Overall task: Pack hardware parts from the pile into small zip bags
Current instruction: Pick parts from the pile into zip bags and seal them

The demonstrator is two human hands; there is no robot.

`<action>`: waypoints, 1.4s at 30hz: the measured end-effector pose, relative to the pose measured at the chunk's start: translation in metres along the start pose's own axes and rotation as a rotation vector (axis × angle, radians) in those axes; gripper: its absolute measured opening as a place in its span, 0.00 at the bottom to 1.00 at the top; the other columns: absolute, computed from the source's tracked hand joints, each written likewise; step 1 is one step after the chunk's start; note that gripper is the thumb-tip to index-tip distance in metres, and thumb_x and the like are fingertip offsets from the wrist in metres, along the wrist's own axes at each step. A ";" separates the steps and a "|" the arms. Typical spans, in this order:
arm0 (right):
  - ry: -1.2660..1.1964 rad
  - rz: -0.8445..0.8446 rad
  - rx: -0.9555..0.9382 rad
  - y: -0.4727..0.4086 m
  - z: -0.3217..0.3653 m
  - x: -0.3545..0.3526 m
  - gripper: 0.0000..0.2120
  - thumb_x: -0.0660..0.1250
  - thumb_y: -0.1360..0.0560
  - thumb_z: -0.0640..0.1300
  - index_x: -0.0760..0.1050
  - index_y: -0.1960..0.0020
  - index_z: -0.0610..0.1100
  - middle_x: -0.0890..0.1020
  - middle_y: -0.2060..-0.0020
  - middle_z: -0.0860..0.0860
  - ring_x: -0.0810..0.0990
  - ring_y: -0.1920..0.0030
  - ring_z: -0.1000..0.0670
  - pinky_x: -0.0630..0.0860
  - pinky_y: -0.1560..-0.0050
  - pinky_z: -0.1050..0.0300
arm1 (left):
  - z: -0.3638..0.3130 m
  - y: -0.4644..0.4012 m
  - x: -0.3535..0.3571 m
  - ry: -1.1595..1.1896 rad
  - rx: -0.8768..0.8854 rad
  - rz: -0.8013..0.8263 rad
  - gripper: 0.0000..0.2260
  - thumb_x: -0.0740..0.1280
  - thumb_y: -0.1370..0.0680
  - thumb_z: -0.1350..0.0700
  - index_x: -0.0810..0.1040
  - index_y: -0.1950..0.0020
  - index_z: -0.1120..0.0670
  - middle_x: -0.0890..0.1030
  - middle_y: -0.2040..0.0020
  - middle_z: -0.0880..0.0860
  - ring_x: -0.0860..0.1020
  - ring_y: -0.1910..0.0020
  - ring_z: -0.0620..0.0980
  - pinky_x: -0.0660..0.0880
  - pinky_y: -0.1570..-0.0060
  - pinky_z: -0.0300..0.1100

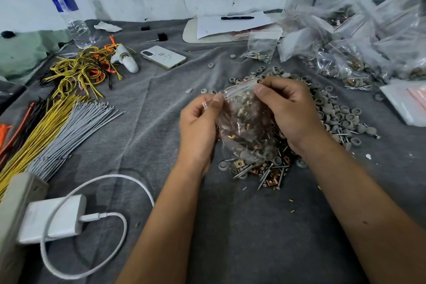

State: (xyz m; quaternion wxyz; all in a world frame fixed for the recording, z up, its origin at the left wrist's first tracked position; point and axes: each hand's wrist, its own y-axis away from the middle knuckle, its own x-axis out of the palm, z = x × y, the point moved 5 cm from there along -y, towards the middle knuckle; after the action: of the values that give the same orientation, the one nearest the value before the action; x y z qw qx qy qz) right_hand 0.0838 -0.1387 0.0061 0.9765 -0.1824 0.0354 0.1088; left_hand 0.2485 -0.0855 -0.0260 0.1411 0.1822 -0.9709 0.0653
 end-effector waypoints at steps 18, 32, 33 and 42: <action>0.302 0.111 -0.184 0.005 0.008 0.011 0.05 0.71 0.21 0.44 0.86 0.52 0.47 0.86 0.58 0.55 0.84 0.54 0.56 0.78 0.51 0.61 | -0.011 -0.001 -0.004 -0.613 0.424 0.050 0.05 0.75 0.23 0.51 0.85 0.49 0.50 0.85 0.52 0.46 0.84 0.48 0.48 0.80 0.46 0.57; 0.348 0.064 -0.247 0.007 0.014 0.012 0.01 0.75 0.24 0.41 0.84 0.53 0.45 0.84 0.58 0.55 0.82 0.54 0.56 0.77 0.49 0.62 | -0.008 -0.001 -0.003 -0.534 0.336 0.067 0.03 0.76 0.24 0.54 0.84 0.57 0.50 0.82 0.66 0.49 0.80 0.67 0.47 0.78 0.64 0.48; 0.357 0.072 -0.253 0.007 0.014 0.013 0.01 0.75 0.24 0.41 0.84 0.53 0.45 0.84 0.59 0.55 0.82 0.54 0.57 0.76 0.50 0.63 | -0.008 0.000 -0.002 -0.524 0.335 0.074 0.03 0.76 0.24 0.56 0.84 0.57 0.50 0.82 0.66 0.49 0.80 0.66 0.47 0.77 0.63 0.47; 0.403 0.093 -0.278 0.010 0.018 0.019 0.03 0.72 0.22 0.39 0.82 0.52 0.39 0.83 0.59 0.50 0.81 0.56 0.53 0.77 0.53 0.60 | -0.013 0.003 0.001 -0.487 0.326 0.128 0.04 0.75 0.23 0.61 0.82 0.56 0.57 0.80 0.64 0.48 0.76 0.66 0.44 0.75 0.65 0.43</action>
State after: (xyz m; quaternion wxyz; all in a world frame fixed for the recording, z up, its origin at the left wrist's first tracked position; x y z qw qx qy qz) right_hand 0.1007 -0.1195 0.0169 0.9092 -0.3313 0.2223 0.1190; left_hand 0.2501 -0.0810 -0.0136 -0.1317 0.1515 -0.9623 0.1836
